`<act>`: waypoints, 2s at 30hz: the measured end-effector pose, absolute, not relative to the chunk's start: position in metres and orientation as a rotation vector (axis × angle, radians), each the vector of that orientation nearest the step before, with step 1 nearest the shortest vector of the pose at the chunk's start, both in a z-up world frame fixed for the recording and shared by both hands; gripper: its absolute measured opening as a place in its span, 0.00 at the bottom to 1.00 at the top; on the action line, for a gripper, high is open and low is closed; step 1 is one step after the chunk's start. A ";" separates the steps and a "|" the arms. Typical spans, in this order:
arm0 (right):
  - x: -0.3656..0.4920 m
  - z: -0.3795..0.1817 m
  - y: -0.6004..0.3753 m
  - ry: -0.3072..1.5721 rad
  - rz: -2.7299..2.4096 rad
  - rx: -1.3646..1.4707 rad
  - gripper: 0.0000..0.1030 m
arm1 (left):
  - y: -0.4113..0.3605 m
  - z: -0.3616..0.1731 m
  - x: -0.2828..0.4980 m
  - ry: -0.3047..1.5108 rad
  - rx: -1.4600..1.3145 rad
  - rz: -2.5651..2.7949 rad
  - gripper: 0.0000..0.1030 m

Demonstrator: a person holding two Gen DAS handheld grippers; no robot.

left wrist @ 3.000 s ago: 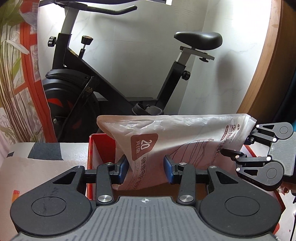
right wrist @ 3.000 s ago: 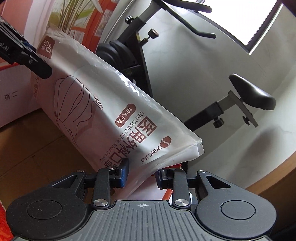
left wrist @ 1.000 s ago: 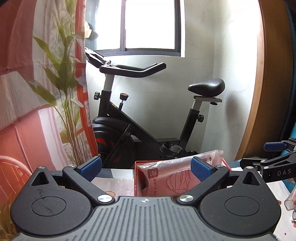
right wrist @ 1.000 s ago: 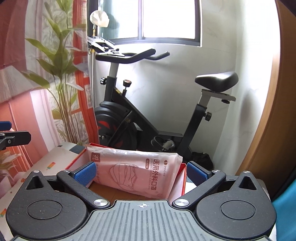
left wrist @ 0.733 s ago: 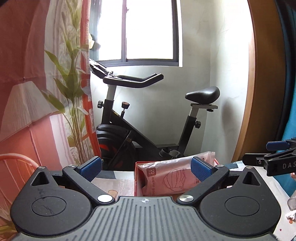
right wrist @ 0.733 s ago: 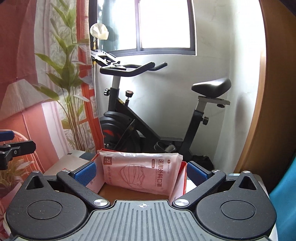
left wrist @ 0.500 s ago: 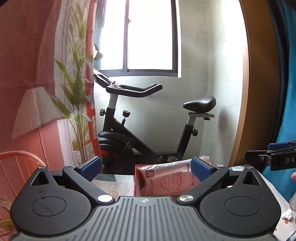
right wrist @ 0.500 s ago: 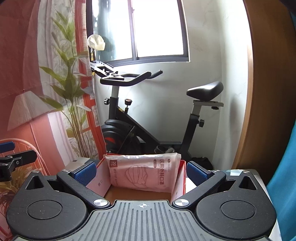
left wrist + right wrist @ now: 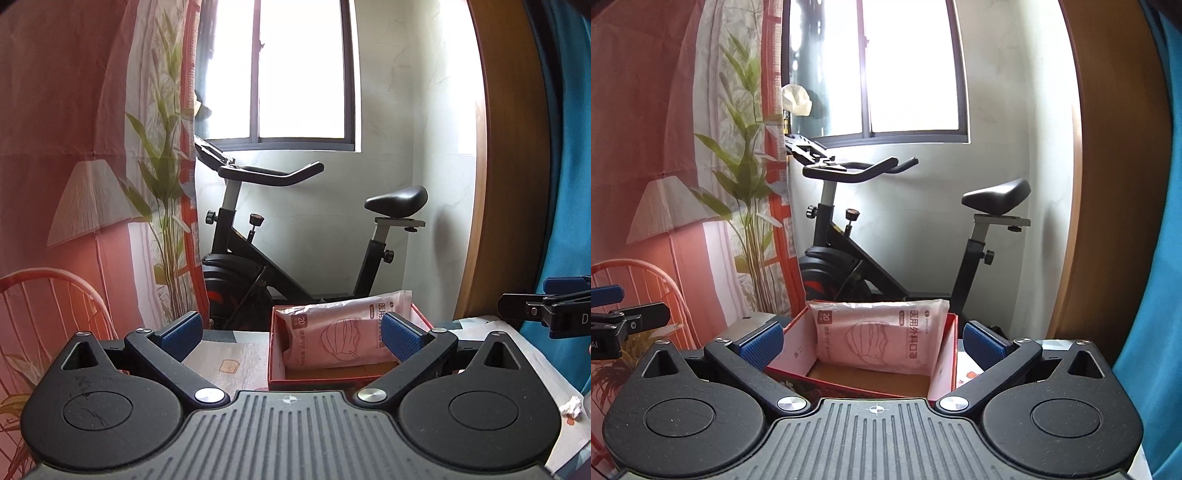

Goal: Organize soft objects
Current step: 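Lower the right gripper to the green felt ornament and close on it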

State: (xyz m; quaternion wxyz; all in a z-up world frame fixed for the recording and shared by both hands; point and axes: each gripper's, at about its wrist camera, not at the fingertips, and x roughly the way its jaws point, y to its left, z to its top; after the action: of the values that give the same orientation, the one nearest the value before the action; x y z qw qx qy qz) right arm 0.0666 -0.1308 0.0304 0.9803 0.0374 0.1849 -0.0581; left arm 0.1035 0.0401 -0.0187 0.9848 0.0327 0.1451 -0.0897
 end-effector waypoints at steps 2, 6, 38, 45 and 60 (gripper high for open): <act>0.061 0.020 -0.131 0.374 -0.118 0.093 1.00 | 0.040 -0.025 0.102 0.295 0.066 -0.181 1.00; 0.048 -0.002 -0.132 0.350 -0.135 0.100 1.00 | 0.043 -0.041 0.091 0.292 0.068 -0.180 1.00; 0.052 -0.206 -0.162 0.688 -0.159 0.125 0.74 | 0.036 -0.203 0.131 0.725 -0.010 -0.249 1.00; 0.057 -0.222 -0.166 0.732 -0.109 0.160 0.62 | 0.020 -0.208 0.138 0.745 0.012 -0.290 0.94; 0.062 -0.223 -0.132 0.759 0.102 0.087 0.46 | -0.017 -0.218 0.152 0.872 -0.077 -0.523 0.59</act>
State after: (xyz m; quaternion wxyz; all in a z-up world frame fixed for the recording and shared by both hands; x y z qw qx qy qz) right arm 0.0623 -0.1319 -0.2229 0.9266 0.0426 0.3703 0.0496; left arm 0.1516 -0.0166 -0.2184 0.8729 -0.0371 0.4172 -0.2504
